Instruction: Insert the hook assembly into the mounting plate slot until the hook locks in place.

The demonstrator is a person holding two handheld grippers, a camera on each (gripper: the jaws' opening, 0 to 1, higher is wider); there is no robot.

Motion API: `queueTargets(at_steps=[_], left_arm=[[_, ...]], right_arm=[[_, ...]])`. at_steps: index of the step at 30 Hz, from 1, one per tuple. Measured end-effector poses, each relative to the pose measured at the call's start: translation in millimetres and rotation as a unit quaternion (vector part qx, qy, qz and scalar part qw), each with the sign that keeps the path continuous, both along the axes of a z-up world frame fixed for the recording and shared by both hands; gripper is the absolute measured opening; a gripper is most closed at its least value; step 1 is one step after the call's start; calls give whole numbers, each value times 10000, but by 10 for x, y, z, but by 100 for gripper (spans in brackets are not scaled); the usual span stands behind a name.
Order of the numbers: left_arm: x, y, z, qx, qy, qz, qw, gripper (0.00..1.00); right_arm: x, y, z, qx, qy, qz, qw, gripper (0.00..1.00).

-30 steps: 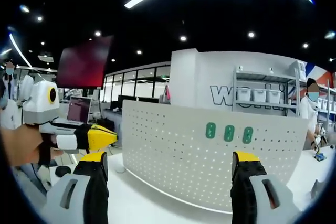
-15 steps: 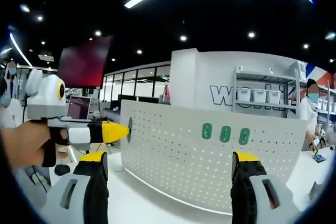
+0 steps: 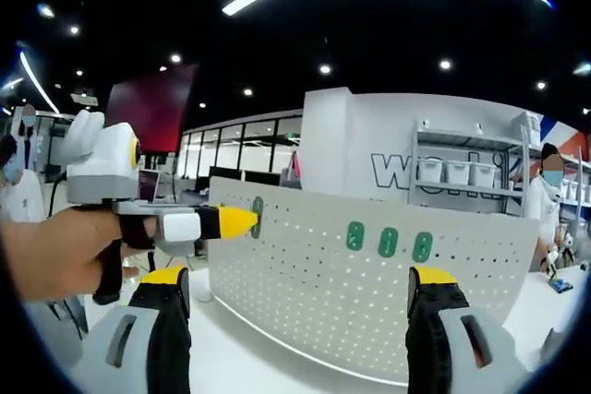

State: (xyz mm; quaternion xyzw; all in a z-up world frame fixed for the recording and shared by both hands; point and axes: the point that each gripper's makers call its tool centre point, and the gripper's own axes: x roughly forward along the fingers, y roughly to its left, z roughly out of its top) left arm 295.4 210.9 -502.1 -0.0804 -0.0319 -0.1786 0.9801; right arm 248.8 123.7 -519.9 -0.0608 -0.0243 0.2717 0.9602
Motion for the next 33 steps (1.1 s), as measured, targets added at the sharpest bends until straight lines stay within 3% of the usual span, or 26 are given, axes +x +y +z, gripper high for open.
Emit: queueTargets(at_steps=[19, 33], left_arm=[[504, -127, 126, 129, -116, 338, 9993, 3], [845, -143, -6, -29, 59, 569, 9984, 3]], right_arm=[[130, -156, -112, 37, 115, 11, 9999, 100], [279, -276, -176, 112, 155, -65, 9998, 100]])
